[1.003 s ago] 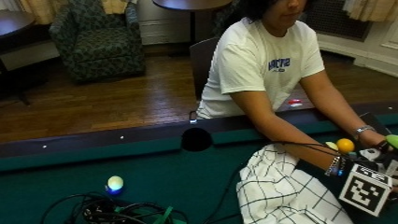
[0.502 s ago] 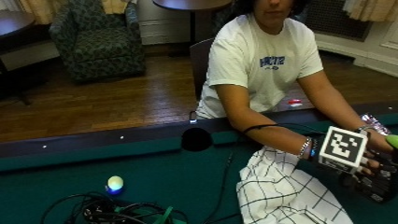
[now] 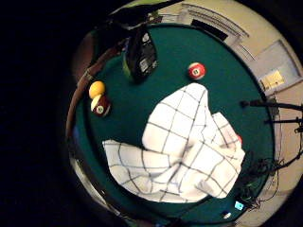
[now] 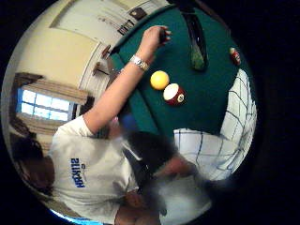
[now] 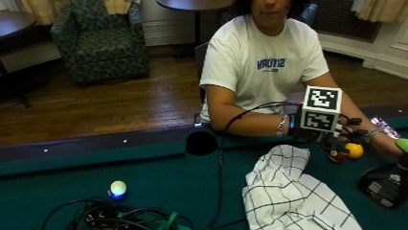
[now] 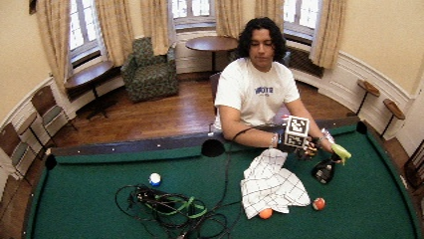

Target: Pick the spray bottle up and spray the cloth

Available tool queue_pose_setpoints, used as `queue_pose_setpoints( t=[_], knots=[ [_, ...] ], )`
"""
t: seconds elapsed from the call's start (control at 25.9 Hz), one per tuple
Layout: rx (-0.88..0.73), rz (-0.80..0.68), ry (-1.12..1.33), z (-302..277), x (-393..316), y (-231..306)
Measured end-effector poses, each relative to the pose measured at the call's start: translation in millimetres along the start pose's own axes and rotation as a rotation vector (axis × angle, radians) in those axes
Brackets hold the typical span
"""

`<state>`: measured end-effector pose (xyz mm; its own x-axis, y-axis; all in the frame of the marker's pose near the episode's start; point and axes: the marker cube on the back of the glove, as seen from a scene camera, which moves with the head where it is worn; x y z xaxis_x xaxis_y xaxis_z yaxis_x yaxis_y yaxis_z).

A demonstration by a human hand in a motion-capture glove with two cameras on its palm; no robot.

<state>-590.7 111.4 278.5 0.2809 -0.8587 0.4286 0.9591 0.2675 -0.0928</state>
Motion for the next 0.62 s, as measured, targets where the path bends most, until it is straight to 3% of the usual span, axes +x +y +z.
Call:
queue_pose_setpoints(
  t=[0.62],
  knots=[
    [0.047, -0.126, -0.006, -46.2, -44.4, 35.8]
  ],
)
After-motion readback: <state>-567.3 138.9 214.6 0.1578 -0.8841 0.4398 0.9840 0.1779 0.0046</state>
